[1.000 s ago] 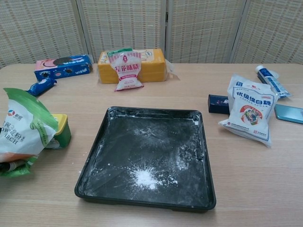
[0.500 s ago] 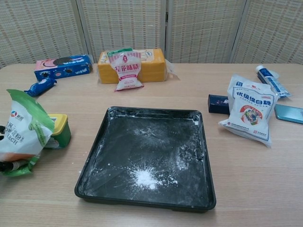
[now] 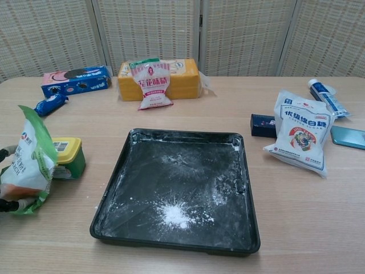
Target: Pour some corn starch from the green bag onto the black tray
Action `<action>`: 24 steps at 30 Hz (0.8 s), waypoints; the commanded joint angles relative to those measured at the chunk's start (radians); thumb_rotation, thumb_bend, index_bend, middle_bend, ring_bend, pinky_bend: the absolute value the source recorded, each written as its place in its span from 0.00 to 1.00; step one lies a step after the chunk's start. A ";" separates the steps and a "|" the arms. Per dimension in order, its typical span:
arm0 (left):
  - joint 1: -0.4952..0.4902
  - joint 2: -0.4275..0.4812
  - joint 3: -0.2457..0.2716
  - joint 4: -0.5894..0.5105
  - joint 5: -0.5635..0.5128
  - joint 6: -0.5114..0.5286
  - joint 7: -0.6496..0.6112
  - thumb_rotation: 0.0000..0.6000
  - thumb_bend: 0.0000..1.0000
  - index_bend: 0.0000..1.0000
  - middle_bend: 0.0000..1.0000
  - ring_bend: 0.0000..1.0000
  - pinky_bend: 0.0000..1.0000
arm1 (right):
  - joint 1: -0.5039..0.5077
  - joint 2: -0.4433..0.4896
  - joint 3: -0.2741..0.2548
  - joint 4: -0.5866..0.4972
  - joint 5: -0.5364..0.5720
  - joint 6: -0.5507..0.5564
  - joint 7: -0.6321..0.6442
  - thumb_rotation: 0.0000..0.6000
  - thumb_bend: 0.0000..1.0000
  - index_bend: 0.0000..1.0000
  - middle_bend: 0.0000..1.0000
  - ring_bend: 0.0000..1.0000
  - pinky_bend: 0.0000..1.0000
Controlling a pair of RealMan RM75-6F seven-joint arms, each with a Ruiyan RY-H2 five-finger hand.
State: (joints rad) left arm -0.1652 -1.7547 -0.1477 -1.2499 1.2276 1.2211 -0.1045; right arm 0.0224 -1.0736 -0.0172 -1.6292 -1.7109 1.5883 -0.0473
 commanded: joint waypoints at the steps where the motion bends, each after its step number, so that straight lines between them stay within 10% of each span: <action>1: 0.007 0.047 0.017 -0.065 0.022 0.000 -0.020 1.00 0.19 0.00 0.00 0.99 1.00 | -0.001 0.001 0.000 0.000 -0.001 0.003 0.002 1.00 0.21 0.00 0.00 0.00 0.00; 14: 0.052 0.197 0.066 -0.266 0.127 0.109 -0.037 1.00 0.19 0.00 0.00 0.98 1.00 | -0.007 0.007 -0.002 0.003 -0.009 0.020 0.020 1.00 0.21 0.00 0.00 0.00 0.00; 24: 0.040 0.538 0.142 -0.425 0.361 0.168 -0.068 1.00 0.19 0.00 0.00 0.87 1.00 | -0.006 0.003 0.003 0.003 0.004 0.011 0.009 1.00 0.21 0.00 0.00 0.00 0.00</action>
State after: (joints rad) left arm -0.1167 -1.3126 -0.0389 -1.6421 1.5008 1.3659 -0.1589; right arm 0.0157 -1.0688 -0.0157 -1.6254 -1.7091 1.6011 -0.0359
